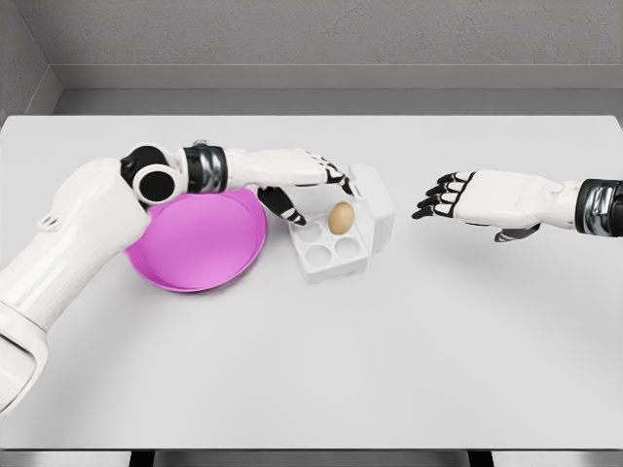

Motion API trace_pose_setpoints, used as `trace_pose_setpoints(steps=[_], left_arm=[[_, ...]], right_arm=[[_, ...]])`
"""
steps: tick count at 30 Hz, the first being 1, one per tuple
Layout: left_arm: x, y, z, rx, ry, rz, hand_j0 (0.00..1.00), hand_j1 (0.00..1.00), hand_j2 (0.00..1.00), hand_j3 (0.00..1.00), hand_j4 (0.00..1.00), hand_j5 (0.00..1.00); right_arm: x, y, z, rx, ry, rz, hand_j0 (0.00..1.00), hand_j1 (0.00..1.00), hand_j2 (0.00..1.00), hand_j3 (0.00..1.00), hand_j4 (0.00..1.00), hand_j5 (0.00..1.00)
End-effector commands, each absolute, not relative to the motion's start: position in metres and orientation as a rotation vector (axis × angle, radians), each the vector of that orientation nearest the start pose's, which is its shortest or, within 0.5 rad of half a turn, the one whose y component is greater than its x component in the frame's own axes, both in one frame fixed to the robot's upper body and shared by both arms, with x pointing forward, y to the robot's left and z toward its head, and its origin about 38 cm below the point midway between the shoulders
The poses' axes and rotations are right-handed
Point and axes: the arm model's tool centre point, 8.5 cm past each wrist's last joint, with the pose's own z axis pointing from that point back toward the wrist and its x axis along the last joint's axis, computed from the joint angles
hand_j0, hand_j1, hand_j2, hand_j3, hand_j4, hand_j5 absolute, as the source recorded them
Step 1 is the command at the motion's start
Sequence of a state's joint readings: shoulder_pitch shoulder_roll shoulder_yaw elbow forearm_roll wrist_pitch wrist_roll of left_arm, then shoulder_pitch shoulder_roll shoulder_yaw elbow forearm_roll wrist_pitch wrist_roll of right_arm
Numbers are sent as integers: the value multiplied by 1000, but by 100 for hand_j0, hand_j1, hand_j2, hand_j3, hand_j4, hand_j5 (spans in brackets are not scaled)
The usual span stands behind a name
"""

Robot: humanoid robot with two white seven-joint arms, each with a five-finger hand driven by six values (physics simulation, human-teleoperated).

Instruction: Pack egg into the box and close the box lid

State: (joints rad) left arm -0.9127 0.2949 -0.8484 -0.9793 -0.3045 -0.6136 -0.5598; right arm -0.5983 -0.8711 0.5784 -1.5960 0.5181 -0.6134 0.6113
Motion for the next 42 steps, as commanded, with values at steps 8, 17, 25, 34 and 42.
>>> trace_pose_setpoints(steps=[8,17,25,34,42], left_arm=[[504,122,178,-3,-1544,-2025,62,62,62,62,62,62],[508,134,184,24,-1555,-1996,62,62,62,62,62,62],[527,248,224,258,-1545,-1818,62,62,62,62,62,62],[523,278,226,256,-1547,-1748,64,64,64,64,64,64],[520,290,227,252,-1549,-1722,67,67,67,67,67,67]], right_arm=[[410,-293,225,646,1707,-3085,100,100,100,100,100,100],[423,-287,241,693,1746,-3037,100,100,100,100,100,100],[445,-292,241,737,1796,-3061,100,100,100,100,100,100],[445,-280,224,657,1755,-3094,100,100,100,100,100,100],[442,-272,226,639,1762,-3068,100,100,100,100,100,100]])
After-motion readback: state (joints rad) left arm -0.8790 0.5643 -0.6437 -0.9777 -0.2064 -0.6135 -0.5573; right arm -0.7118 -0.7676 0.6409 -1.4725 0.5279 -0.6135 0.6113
